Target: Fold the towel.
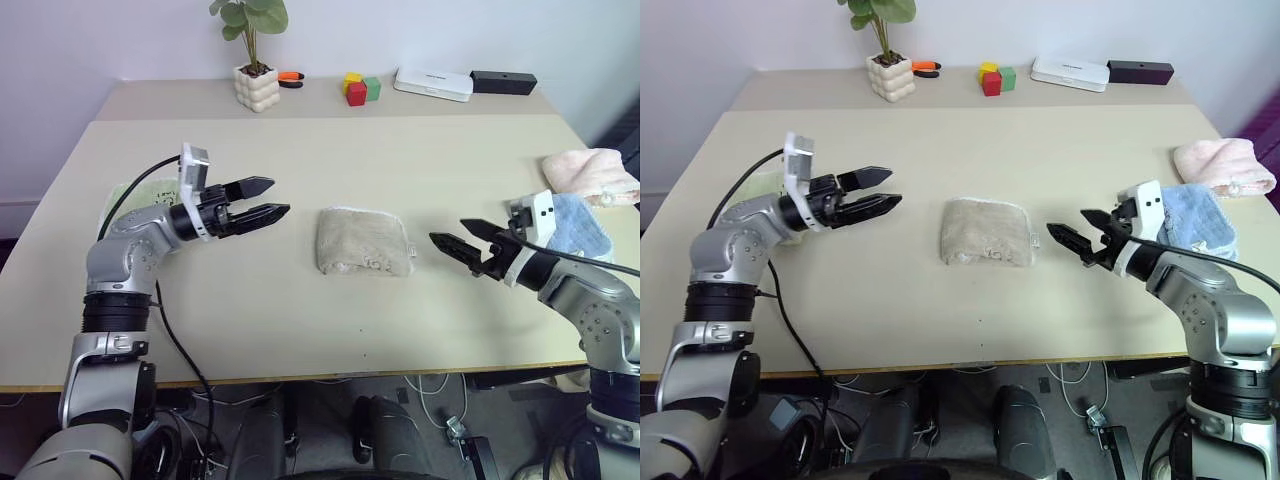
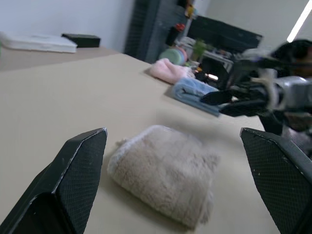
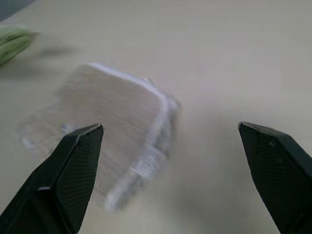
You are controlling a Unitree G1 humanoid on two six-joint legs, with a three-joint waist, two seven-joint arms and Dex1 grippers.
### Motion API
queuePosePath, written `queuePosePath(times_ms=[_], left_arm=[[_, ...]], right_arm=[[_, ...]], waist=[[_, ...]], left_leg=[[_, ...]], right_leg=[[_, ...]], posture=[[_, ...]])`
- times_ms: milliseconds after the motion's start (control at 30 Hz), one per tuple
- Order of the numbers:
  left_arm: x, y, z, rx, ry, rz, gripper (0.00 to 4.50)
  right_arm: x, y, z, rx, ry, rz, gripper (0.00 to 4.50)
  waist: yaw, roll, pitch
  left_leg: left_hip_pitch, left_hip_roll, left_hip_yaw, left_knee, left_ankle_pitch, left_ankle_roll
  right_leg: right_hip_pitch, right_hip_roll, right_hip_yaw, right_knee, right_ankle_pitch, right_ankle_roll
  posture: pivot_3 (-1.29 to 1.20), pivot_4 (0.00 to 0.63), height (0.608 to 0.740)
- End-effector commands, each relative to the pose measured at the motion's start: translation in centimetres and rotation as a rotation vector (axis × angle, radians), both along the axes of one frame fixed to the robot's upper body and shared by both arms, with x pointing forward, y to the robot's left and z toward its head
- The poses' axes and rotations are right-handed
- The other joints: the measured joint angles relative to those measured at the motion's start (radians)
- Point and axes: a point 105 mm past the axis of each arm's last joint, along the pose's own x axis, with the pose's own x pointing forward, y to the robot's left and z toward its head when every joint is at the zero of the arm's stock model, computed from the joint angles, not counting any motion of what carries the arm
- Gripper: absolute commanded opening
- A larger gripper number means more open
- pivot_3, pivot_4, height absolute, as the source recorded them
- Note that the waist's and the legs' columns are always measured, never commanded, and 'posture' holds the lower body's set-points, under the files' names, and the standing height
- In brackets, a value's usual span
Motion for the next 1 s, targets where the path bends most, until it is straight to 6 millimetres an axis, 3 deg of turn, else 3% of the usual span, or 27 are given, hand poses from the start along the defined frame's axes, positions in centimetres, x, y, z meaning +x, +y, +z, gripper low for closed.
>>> queuePosePath(times_ms=[33,300,567,767,1000], left_arm=[[-2.1,0.3,0.2,0.04,-0.062,-0.127,4.49],[-2.6,1.2,0.2,0.067,-0.132,-0.105,4.49],[-3.4,1.2,0.1,0.057,-0.13,-0.082,4.49],[-3.7,1.0,0.1,0.042,-0.131,-0.065,4.49],[-4.0,0.8,0.3,0.031,-0.137,-0.047,4.49]], right_arm=[[0.9,0.3,-0.5,0.072,0.078,-0.061,4.5],[2.5,2.8,-0.9,0.127,0.114,-0.062,4.5],[3.3,3.7,-3.5,0.071,0.207,-0.058,4.5],[3.5,6.0,-2.7,0.168,0.235,0.021,4.5],[3.1,8.3,-3.8,0.142,0.298,0.103,4.5]], waist=[[-0.003,0.001,0.0],[0.002,0.001,0.0],[-0.004,0.001,0.0],[-0.007,0.001,-0.001],[-0.007,0.001,-0.001]], left_leg=[[0.0,0.0,0.0,0.0,0.0,0.0],[-0.001,0.0,0.001,0.0,0.0,0.0],[0.0,0.0,0.001,0.0,0.0,0.001],[0.001,0.0,0.001,0.0,0.0,0.0],[0.001,0.001,0.001,0.0,0.0,0.0]], right_leg=[[0.0,0.0,0.0,0.0,0.0,0.0],[-0.001,0.0,0.0,0.001,0.0,0.0],[-0.001,0.0,0.0,0.001,0.0,0.0],[0.0,0.0,0.0,0.001,0.0,0.0],[0.0,0.001,0.0,0.001,0.0,0.0]], posture=[[0.0,0.15,0.74],[0.0,0.15,0.74],[0.0,0.15,0.74],[0.0,0.15,0.74],[0.0,0.15,0.74]])
